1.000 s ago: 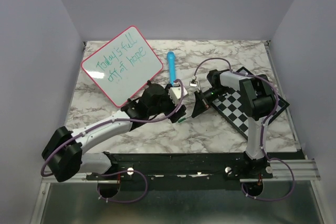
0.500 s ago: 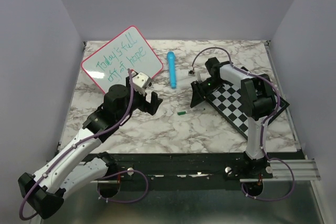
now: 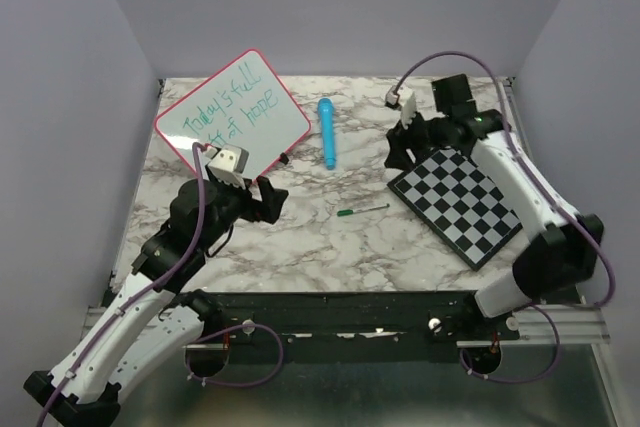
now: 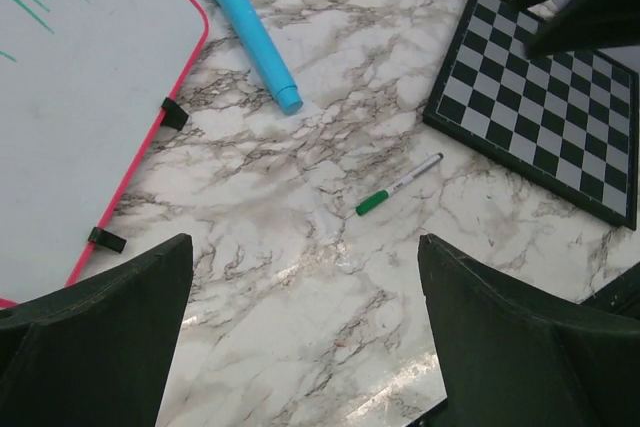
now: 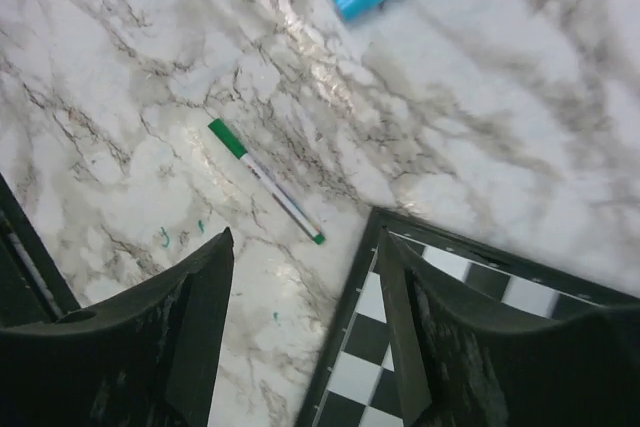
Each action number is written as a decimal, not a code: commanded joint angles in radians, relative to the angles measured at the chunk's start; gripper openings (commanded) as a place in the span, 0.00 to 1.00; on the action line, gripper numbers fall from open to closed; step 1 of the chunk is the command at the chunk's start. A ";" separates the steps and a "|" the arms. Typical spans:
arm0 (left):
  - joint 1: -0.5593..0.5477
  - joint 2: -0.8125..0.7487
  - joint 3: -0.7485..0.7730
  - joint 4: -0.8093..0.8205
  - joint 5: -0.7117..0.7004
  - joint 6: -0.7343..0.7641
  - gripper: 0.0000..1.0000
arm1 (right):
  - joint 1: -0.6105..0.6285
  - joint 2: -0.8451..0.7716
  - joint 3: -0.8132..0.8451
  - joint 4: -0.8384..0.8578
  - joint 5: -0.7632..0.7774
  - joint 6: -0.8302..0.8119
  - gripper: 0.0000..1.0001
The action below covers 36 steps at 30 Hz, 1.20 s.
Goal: Write a sentence on the whiteboard
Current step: Reset both arms
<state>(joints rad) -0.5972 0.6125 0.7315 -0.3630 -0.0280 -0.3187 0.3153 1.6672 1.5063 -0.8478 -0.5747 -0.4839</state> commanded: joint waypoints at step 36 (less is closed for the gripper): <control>0.128 -0.154 -0.099 0.144 -0.213 0.216 0.99 | -0.192 -0.971 -0.839 0.752 0.636 0.467 1.00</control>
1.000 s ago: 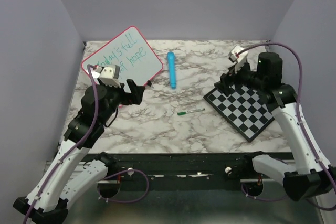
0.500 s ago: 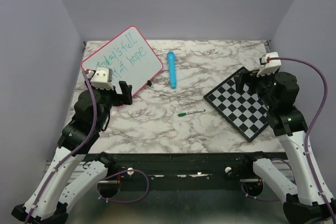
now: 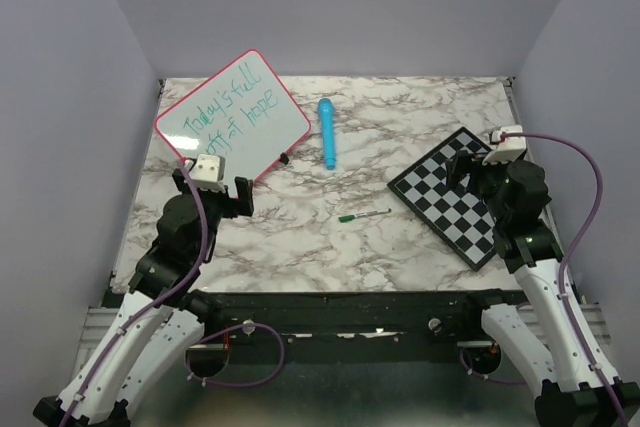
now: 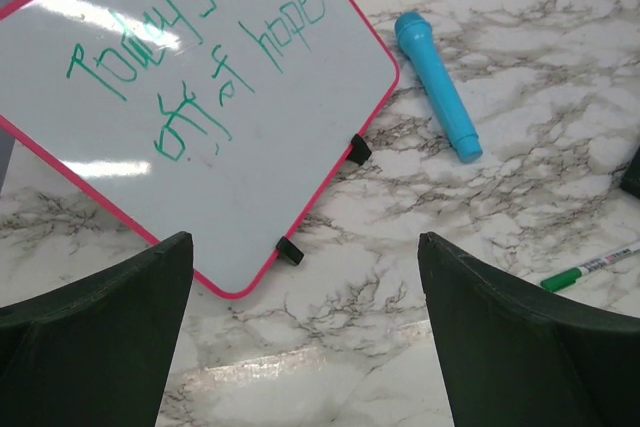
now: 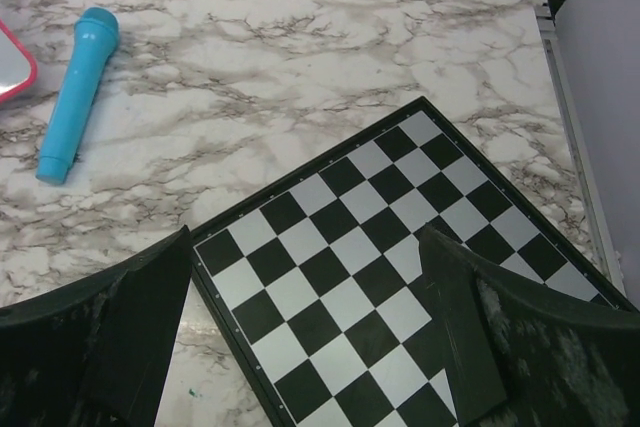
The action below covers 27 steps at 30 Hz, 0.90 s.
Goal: Write a sentence on the whiteboard
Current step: Reset both arms
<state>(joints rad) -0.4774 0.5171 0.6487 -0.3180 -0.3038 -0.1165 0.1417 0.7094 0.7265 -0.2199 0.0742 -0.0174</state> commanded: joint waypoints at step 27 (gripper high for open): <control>0.013 0.012 -0.015 0.069 0.038 0.037 0.99 | -0.017 -0.038 -0.073 0.103 0.015 -0.092 1.00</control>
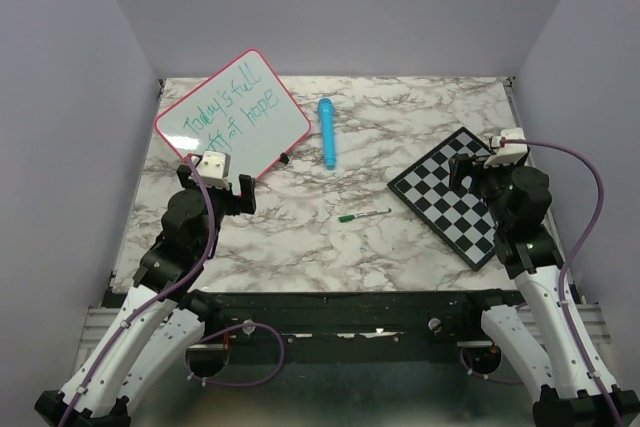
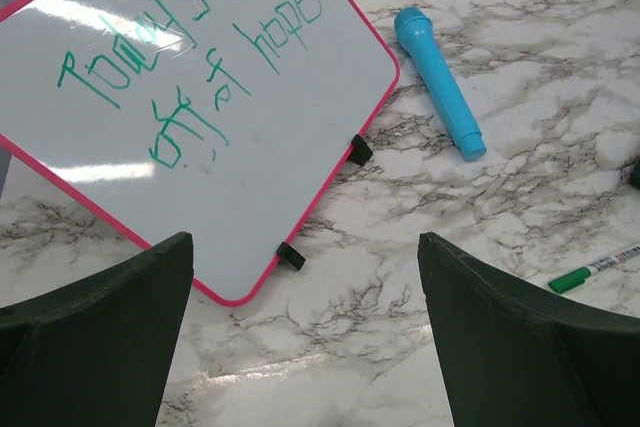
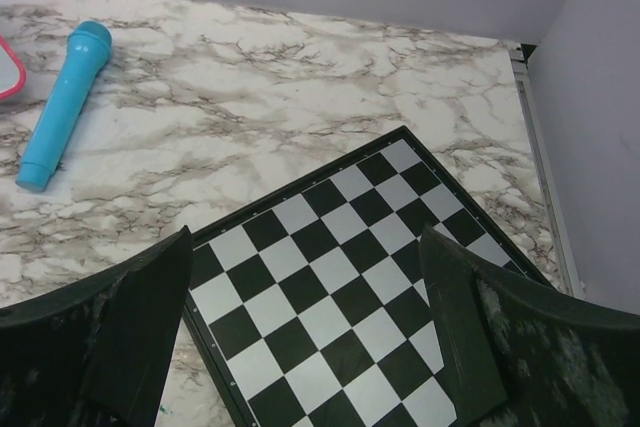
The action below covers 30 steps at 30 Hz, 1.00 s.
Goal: Write a sentence on the whiteboard
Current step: Reset both arms
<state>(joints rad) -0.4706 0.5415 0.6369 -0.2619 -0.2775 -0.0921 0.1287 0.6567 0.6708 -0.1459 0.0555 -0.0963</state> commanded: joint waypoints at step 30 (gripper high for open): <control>0.007 -0.015 0.012 -0.010 0.035 0.003 0.99 | -0.024 0.096 -0.024 0.032 0.041 -0.028 1.00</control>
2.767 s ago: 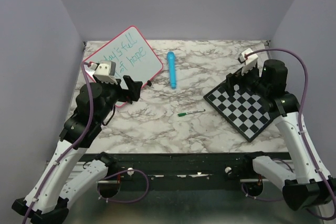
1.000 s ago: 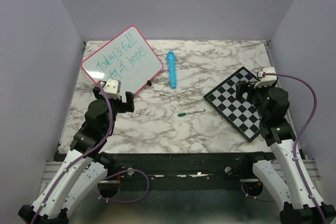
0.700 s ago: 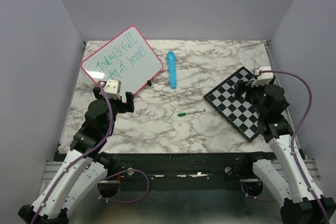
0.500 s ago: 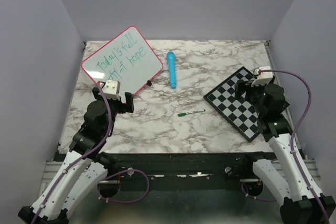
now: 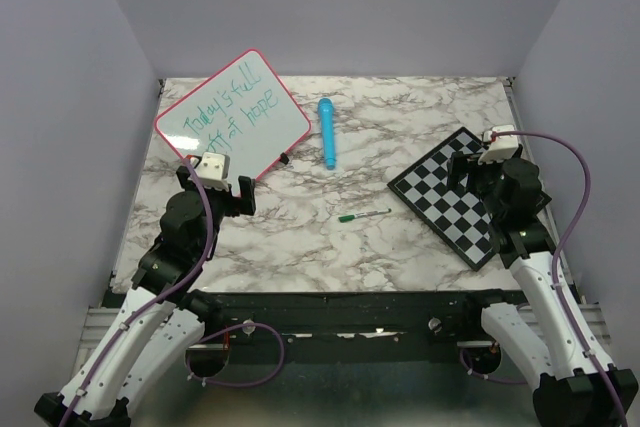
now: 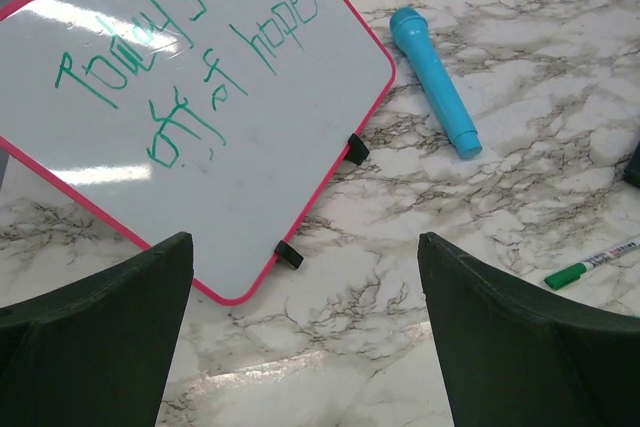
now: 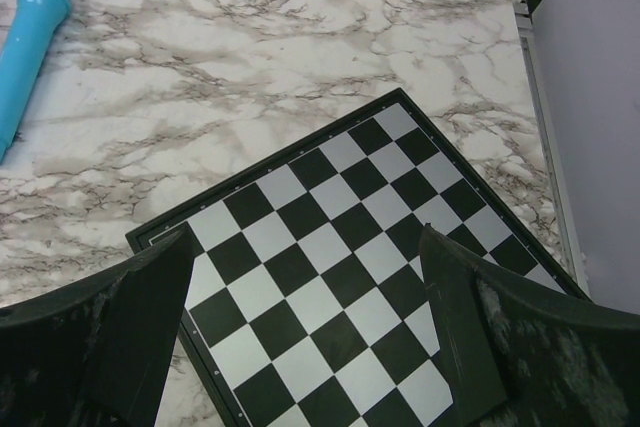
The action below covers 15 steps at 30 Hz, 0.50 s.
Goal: Write a sentence on the whiteboard
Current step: Reset both arms
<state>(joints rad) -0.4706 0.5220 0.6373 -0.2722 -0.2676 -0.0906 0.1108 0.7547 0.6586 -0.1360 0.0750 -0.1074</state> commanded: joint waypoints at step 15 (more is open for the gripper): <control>0.007 0.001 0.010 -0.002 0.022 0.003 0.99 | -0.005 -0.012 -0.014 0.022 0.019 -0.015 1.00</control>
<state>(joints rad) -0.4702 0.5240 0.6373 -0.2722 -0.2577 -0.0906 0.1093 0.7536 0.6582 -0.1352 0.0753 -0.1139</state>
